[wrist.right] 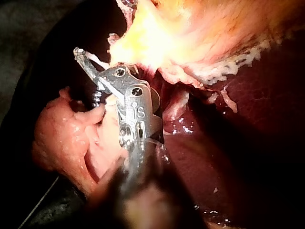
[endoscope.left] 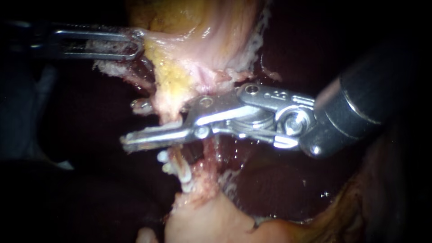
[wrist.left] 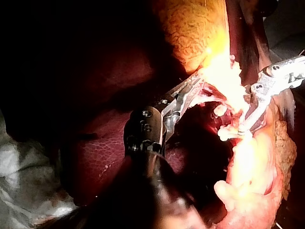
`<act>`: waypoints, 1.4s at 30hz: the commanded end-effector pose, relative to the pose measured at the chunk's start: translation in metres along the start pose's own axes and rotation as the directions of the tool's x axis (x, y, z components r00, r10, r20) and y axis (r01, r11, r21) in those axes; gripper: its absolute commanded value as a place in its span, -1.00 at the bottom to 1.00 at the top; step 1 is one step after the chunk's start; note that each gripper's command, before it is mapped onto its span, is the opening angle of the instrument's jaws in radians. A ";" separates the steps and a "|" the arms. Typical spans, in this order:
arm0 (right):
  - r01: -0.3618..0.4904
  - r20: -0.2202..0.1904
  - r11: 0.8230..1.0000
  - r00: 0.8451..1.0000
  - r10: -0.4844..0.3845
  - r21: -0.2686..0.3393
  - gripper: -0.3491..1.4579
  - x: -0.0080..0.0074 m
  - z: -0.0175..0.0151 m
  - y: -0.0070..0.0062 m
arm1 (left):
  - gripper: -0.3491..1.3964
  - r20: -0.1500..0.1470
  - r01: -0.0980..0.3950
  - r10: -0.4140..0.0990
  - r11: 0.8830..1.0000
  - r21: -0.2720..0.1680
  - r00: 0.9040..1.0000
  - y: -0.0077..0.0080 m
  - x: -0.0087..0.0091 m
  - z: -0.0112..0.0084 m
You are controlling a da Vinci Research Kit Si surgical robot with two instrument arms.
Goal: Clipping third clip left tube
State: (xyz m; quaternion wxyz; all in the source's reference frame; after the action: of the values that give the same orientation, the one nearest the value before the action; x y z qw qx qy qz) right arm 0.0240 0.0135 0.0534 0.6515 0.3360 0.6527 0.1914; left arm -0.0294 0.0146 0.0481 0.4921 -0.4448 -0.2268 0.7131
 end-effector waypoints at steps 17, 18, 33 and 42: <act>-0.035 -0.001 0.999 0.999 0.035 0.004 -0.58 -0.0003 -0.0013 -0.0001 | -1.00 0.000 0.000 0.000 1.000 0.000 1.000 0.0000 0.0000 0.0000; -0.035 -0.001 0.999 0.999 0.035 0.004 -0.61 -0.0003 -0.0014 -0.0001 | -1.00 0.000 0.000 0.000 1.000 0.000 1.000 0.0000 0.0000 0.0000; -0.071 0.099 0.997 0.993 0.071 -0.009 -1.00 -0.0004 -0.0018 -0.0005 | -1.00 0.000 0.000 0.000 1.000 0.000 1.000 0.0000 0.0000 0.0000; -0.071 0.099 0.997 0.993 0.071 -0.010 -1.00 -0.0005 -0.0019 -0.0003 | -1.00 0.000 0.000 0.000 1.000 0.000 1.000 0.0000 0.0000 0.0000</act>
State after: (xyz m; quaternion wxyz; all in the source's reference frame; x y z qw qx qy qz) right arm 0.0221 0.0133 0.0536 0.6767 0.3664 0.6068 0.1992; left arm -0.0294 0.0146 0.0481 0.4919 -0.4449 -0.2270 0.7131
